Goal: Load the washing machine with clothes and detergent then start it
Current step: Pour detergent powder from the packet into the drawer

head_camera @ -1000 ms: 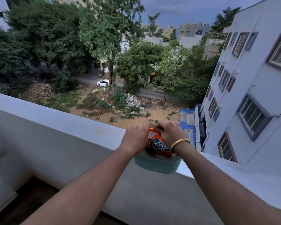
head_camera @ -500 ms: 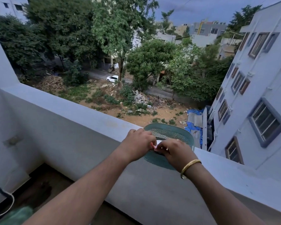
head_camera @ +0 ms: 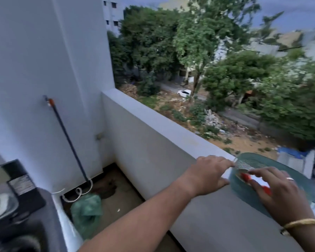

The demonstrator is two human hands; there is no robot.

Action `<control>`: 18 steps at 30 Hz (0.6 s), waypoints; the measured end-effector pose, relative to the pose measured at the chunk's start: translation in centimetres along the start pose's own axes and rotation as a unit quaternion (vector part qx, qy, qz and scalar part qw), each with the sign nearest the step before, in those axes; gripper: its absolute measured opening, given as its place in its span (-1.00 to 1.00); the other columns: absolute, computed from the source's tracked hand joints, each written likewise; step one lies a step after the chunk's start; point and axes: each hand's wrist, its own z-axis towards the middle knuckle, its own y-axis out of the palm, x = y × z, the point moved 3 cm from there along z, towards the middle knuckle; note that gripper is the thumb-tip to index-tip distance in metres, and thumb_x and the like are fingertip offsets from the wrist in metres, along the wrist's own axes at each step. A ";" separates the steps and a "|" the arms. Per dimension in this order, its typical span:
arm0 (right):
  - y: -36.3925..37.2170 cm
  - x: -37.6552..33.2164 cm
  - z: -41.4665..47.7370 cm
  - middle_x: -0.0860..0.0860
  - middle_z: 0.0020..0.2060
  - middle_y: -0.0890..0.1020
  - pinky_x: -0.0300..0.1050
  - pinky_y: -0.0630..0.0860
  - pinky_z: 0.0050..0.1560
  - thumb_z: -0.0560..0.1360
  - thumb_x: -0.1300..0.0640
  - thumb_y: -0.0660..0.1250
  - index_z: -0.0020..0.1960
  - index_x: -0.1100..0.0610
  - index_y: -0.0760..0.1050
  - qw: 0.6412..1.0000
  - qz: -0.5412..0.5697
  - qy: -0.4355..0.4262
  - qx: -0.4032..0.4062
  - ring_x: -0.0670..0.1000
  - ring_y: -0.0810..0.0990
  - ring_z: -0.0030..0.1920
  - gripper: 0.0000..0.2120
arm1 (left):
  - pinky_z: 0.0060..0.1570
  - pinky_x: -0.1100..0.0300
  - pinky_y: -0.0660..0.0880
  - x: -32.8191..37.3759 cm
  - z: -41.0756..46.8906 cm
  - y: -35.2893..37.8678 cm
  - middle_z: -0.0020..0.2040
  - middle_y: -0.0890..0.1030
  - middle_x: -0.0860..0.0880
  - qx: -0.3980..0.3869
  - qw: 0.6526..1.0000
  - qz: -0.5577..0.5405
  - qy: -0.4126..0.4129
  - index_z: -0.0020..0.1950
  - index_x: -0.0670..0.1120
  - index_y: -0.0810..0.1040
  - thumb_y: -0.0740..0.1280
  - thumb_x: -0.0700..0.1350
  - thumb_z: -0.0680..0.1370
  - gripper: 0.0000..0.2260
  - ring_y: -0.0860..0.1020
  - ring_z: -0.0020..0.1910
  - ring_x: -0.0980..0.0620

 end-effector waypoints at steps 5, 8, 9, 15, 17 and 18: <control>2.0 -7.4 2.5 0.10 0.19 0.64 0.20 0.63 0.15 0.55 0.08 0.47 0.32 -0.08 0.57 0.988 0.142 -0.048 -0.037 0.21 0.65 0.12 -0.65 | 0.56 -0.25 0.48 -2.6 -6.0 -5.6 0.64 0.53 -0.18 0.065 0.995 -0.009 -0.073 0.70 -0.11 0.44 0.48 -0.02 0.73 -0.44 0.51 0.60 -0.27; 3.2 -13.4 3.9 0.02 0.27 0.61 -0.16 0.58 0.14 0.59 -0.18 0.32 0.43 -0.32 0.39 0.965 0.238 -0.075 -0.084 0.07 0.63 0.15 -0.58 | 0.51 -0.31 0.52 -4.0 -10.2 -8.9 0.67 0.52 -0.16 0.111 0.989 0.000 -0.095 0.73 -0.09 0.39 0.47 0.01 0.73 -0.40 0.54 0.58 -0.27; 3.6 -15.4 4.2 -0.01 0.31 0.61 -0.12 0.62 0.14 0.59 -0.20 0.29 0.46 -0.33 0.38 0.953 0.273 -0.092 -0.093 0.04 0.64 0.17 -0.56 | 0.49 -0.32 0.53 -4.3 -11.7 -9.8 0.67 0.52 -0.16 0.123 0.987 0.002 -0.105 0.74 -0.10 0.38 0.47 0.01 0.74 -0.39 0.55 0.57 -0.27; 4.4 -31.3 2.1 -0.15 0.49 0.51 -0.48 0.52 0.21 0.68 0.30 0.22 0.61 -0.11 0.32 0.898 0.383 -0.164 -0.137 -0.13 0.64 0.24 -0.43 | 0.55 -0.39 0.48 -8.4 -24.0 -14.6 0.70 0.48 -0.16 0.219 0.955 -0.017 -0.201 0.76 -0.13 0.30 0.43 -0.03 0.75 -0.38 0.51 0.62 -0.29; 5.6 -36.3 0.7 -0.13 0.48 0.51 -0.50 0.52 0.16 0.69 0.34 0.21 0.61 -0.05 0.33 0.878 0.407 -0.189 -0.164 -0.15 0.65 0.21 -0.44 | 0.62 -0.36 0.43 -9.5 -29.2 -15.9 0.72 0.44 -0.16 0.235 0.944 -0.025 -0.229 0.78 -0.12 0.27 0.41 -0.03 0.76 -0.37 0.46 0.67 -0.25; 6.2 -38.5 0.0 -0.11 0.47 0.53 -0.44 0.55 0.16 0.69 0.35 0.20 0.61 -0.04 0.34 0.871 0.413 -0.203 -0.173 -0.14 0.68 0.20 -0.45 | 0.65 -0.31 0.40 -10.1 -31.5 -16.4 0.73 0.43 -0.17 0.239 0.939 -0.029 -0.245 0.79 -0.12 0.26 0.41 -0.03 0.77 -0.37 0.44 0.69 -0.24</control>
